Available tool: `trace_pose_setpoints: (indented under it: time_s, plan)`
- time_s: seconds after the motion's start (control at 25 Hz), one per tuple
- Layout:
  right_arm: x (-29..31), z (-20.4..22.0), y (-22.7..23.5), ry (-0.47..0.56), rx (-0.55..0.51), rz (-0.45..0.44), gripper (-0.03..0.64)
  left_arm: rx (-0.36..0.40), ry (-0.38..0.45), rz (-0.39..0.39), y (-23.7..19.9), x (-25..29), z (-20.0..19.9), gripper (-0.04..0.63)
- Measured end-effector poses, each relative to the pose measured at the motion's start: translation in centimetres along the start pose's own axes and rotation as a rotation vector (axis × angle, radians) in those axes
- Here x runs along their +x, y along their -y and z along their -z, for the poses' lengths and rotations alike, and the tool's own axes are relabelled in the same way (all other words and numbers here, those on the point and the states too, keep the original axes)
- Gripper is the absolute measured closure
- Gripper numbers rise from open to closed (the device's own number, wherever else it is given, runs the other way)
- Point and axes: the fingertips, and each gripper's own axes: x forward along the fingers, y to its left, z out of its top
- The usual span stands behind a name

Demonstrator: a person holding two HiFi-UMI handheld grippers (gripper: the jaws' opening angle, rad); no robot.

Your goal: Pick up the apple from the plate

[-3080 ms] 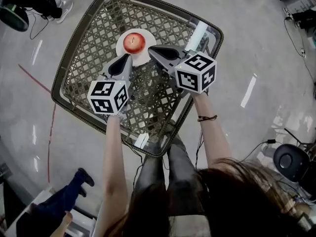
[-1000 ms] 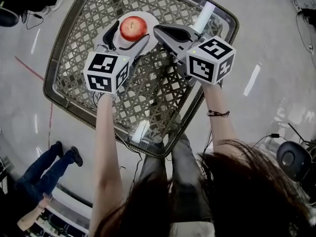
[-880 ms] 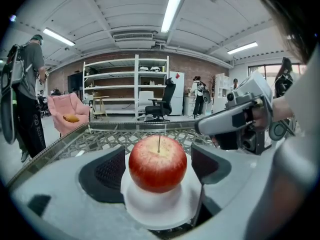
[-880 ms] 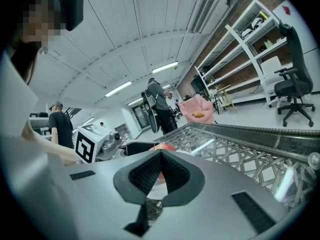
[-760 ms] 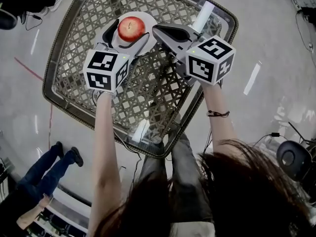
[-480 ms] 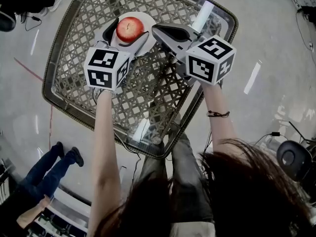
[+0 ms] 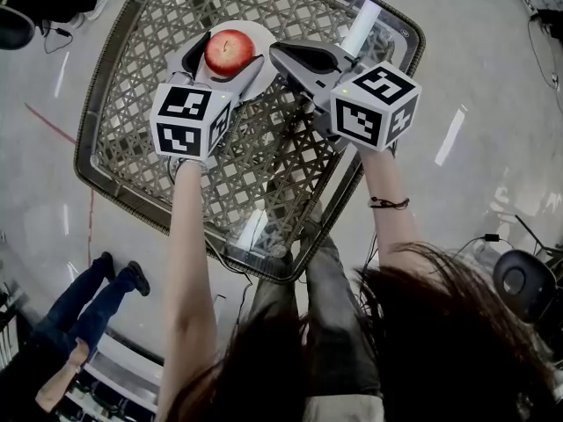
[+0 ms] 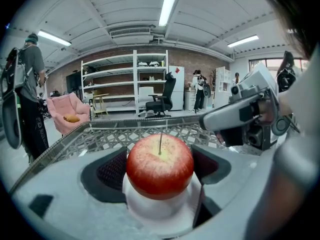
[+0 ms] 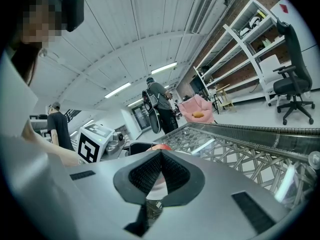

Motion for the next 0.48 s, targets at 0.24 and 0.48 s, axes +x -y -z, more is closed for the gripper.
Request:
trace_pose_setpoints:
  time_s: [0.24, 0.48]
  plan:
    - [0.02, -0.11, 0.12, 0.002, 0.002, 0.0, 0.607, -0.003, -0.002, -0.005, -0.04, -0.03, -0.02, 0.192]
    - [-0.07, -0.48, 0.14, 0.009, 0.0, 0.002, 0.607, -0.003, 0.011, -0.007, 0.04, -0.19, -0.55, 0.192]
